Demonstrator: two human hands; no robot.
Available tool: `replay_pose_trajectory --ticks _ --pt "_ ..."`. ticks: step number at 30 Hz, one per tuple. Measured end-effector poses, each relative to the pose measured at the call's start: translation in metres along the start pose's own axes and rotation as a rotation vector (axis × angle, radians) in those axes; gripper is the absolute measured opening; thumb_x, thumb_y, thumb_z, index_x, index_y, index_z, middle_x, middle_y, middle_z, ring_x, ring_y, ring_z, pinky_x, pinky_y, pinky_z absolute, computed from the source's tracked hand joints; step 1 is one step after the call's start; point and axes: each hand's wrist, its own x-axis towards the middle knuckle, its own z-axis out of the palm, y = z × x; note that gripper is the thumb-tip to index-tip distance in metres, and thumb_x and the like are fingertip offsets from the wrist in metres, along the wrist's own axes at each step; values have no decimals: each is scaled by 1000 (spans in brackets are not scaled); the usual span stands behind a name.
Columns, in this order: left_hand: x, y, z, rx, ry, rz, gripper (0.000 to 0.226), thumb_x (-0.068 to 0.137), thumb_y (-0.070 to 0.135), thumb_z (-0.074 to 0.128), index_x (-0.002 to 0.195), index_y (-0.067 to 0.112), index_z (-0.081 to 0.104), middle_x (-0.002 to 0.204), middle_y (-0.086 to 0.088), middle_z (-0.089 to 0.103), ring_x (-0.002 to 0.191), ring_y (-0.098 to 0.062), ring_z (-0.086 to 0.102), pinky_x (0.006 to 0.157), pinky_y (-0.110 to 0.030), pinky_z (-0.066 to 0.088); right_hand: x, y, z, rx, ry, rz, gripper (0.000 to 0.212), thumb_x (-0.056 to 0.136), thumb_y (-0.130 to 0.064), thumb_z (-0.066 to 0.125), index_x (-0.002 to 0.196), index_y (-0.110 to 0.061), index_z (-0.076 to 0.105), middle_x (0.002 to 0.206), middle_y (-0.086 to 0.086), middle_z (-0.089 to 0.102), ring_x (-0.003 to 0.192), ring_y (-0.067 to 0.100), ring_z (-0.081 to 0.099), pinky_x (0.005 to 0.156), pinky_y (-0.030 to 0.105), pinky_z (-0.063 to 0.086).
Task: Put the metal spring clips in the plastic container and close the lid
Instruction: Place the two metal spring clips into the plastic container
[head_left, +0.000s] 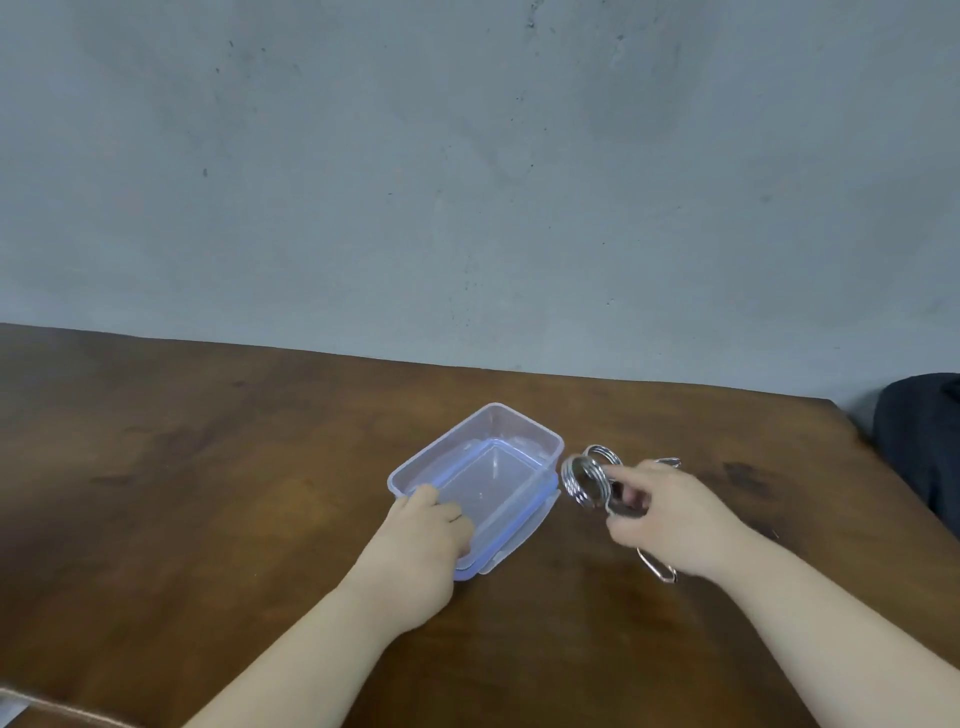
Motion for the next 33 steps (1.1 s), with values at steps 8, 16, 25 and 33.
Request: replay_pose_trajectory --ticks 8,16,25,33 --pt "4 -30 3 -120 9 182 24 76 0 61 77 24 57 87 7 47 83 -19 34 72 -29 43 31 -63 -39 -190 -89 -242 16 75 -29 76 90 -24 74 98 -8 59 78 9 56 68 23 44" --pt "8 -41 6 -160 29 211 27 75 -5 55 82 21 59 91 6 49 87 -18 35 71 -24 34 75 -77 2 -420 -381 -257 53 59 -45 59 93 -7 70 105 22 68 69 27 55 62 43 52" --pt "6 -47 13 -268 31 118 12 92 18 53 82 21 58 100 9 51 96 -15 39 82 -31 46 96 -90 41 -519 -482 -275 27 69 -36 65 82 -13 70 95 12 67 80 30 63 68 47 56" --pt "6 -46 20 -372 51 43 24 95 39 55 82 21 65 102 11 51 100 -11 39 90 -30 44 97 -81 66 -551 -469 -277 15 85 -39 61 85 -25 65 100 0 57 89 24 53 88 43 49"
